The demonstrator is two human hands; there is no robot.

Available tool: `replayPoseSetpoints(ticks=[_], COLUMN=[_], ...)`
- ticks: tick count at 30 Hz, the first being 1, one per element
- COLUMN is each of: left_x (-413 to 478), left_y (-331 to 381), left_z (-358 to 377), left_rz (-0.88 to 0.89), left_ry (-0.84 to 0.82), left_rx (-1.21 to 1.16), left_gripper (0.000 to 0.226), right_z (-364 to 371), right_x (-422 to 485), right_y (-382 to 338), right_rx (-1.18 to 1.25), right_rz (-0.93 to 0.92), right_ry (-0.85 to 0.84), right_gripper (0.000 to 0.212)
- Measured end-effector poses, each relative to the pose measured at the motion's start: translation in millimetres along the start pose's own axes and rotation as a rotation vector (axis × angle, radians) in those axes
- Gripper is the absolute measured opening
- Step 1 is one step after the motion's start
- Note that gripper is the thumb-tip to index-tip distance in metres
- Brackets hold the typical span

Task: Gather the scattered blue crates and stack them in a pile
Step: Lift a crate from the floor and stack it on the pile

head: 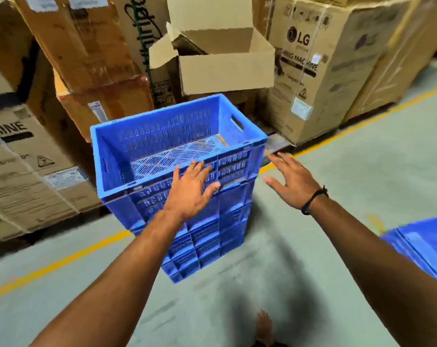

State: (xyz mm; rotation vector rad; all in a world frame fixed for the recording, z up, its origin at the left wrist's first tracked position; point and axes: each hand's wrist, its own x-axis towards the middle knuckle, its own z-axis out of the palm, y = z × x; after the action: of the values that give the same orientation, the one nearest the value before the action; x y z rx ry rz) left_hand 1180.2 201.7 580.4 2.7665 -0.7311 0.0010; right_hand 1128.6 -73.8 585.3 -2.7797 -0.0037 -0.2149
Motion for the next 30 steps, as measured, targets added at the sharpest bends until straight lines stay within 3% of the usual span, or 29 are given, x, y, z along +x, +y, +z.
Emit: replayPoseSetpoints(ticks=[6, 9, 15, 22, 30], left_x=[-8, -22, -79, -180, -240], left_y=[132, 206, 346, 489, 585], left_z=[35, 55, 99, 144, 190], left_rz=[0.332, 0.497, 0.737, 0.907, 0.999], left_ry=[-0.093, -0.151, -0.176, -0.296, -0.385], left_rx=[-0.045, -0.052, -0.047, -0.147, -0.139], left_gripper=[0.061, 0.072, 0.07, 0.06, 0.066], right_z=[-41, -58, -81, -94, -120], right_x=[-150, -237, -417, -620, -746], right_y=[61, 92, 136, 150, 182], right_rx=[-0.005, -0.005, 0.029, 0.033, 0.037], right_rz=[0.312, 0.471, 0.754, 1.026, 1.209], right_ry=[0.08, 0.13, 0.21, 0.283, 0.336], right_gripper=[0.073, 0.069, 0.085, 0.068, 0.068])
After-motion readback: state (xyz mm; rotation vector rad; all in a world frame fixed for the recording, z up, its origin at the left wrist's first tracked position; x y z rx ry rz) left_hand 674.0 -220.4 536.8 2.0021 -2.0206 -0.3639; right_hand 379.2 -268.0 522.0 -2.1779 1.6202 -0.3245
